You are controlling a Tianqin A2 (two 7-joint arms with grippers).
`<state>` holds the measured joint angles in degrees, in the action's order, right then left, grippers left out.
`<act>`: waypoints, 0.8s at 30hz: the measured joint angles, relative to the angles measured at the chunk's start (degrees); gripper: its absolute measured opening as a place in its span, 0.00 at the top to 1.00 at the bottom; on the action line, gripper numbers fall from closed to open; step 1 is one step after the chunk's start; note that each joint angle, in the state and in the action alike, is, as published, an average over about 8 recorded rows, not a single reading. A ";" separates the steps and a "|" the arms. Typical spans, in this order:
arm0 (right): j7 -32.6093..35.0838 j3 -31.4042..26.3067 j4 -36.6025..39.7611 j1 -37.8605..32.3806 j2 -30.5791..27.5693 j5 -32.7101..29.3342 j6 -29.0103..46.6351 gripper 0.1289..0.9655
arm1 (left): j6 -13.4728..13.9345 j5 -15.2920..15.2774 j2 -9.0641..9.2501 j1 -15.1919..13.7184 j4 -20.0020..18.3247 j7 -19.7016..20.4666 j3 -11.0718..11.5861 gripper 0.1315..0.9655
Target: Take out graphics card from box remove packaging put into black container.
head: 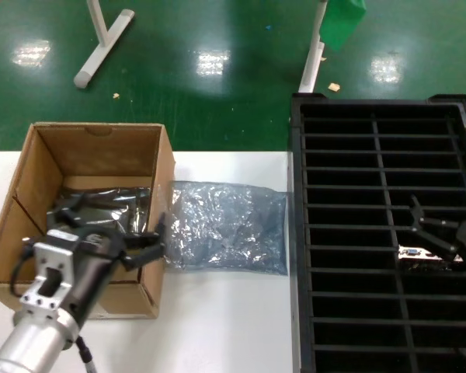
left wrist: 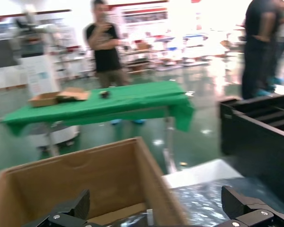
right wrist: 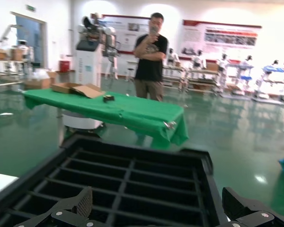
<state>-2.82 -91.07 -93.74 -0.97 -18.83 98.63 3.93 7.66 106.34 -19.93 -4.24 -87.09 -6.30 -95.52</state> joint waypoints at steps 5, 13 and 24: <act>1.14 -0.25 0.82 0.39 0.65 1.77 -1.55 0.00 | -3.01 -1.27 1.08 1.67 -1.80 2.51 1.52 0.00; 1.07 -0.24 0.80 0.37 0.63 1.74 -1.53 0.00 | -2.97 -1.25 1.07 1.64 -1.77 2.42 1.50 0.00; 1.36 -0.30 1.00 0.47 0.79 2.17 -1.91 0.00 | -3.71 -1.56 1.33 2.05 -2.22 3.05 1.87 0.00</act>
<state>-1.46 -91.36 -92.74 -0.50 -18.03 100.81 2.02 3.96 104.78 -18.60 -2.19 -89.31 -3.25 -93.65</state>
